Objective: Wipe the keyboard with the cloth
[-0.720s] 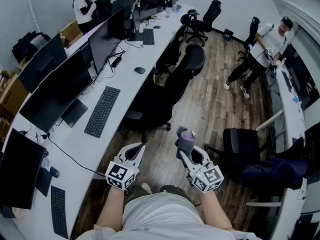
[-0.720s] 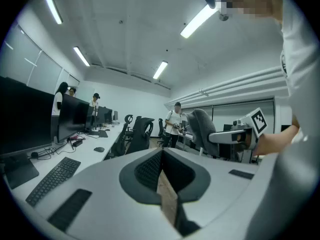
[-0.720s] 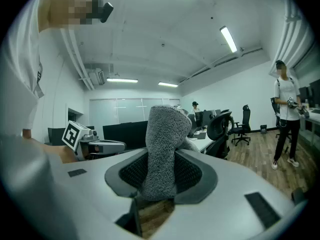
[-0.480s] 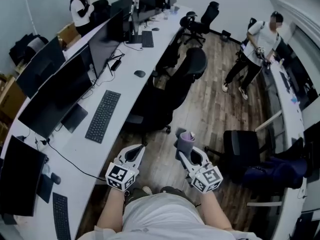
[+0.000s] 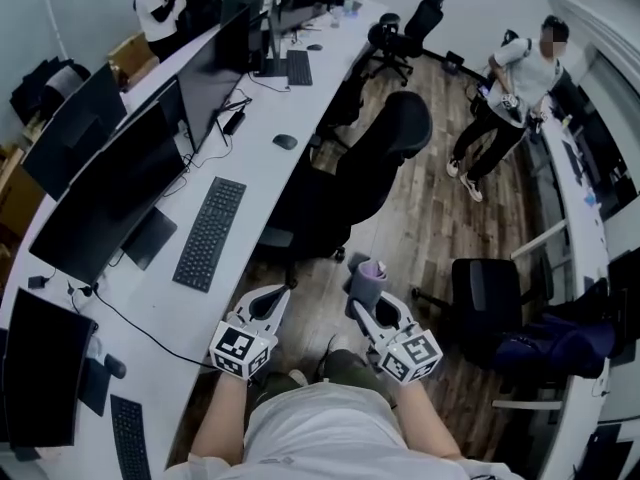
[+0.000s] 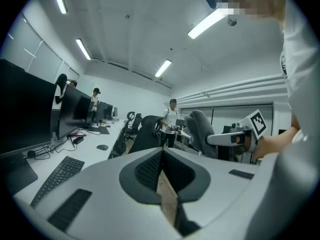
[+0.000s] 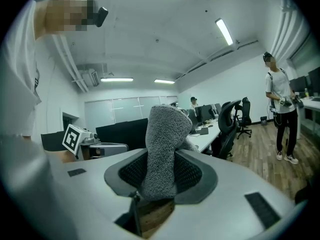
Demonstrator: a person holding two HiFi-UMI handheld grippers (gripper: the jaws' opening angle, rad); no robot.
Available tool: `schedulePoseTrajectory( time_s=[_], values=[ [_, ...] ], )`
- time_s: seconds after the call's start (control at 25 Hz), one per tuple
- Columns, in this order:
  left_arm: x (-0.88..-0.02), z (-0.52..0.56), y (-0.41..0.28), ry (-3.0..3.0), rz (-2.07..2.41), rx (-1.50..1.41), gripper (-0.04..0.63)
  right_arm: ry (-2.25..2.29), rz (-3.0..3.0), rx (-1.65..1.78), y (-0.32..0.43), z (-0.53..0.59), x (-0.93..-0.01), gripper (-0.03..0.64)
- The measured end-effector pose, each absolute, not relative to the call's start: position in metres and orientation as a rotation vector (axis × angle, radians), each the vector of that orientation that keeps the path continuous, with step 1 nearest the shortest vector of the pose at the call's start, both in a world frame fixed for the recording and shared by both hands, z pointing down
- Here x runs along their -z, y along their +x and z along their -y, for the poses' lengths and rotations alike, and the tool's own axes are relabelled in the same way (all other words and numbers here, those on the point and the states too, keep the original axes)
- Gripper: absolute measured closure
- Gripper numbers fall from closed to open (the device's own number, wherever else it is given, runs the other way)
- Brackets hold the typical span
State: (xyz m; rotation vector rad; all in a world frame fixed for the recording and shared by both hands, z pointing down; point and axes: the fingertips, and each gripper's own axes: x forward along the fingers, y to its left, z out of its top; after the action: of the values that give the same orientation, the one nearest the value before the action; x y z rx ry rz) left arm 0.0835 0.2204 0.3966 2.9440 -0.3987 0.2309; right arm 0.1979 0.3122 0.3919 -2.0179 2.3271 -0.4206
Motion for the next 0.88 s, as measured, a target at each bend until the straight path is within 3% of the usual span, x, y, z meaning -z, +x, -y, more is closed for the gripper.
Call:
schedulePoseTrajectory(
  time_s=[0.88],
  values=[
    [-0.416,-0.002,0.105,2.740,0.831,-0.242,0.594,-1.678,-2.580,0.560,0.250,-0.055,-0.414,0.462]
  ],
)
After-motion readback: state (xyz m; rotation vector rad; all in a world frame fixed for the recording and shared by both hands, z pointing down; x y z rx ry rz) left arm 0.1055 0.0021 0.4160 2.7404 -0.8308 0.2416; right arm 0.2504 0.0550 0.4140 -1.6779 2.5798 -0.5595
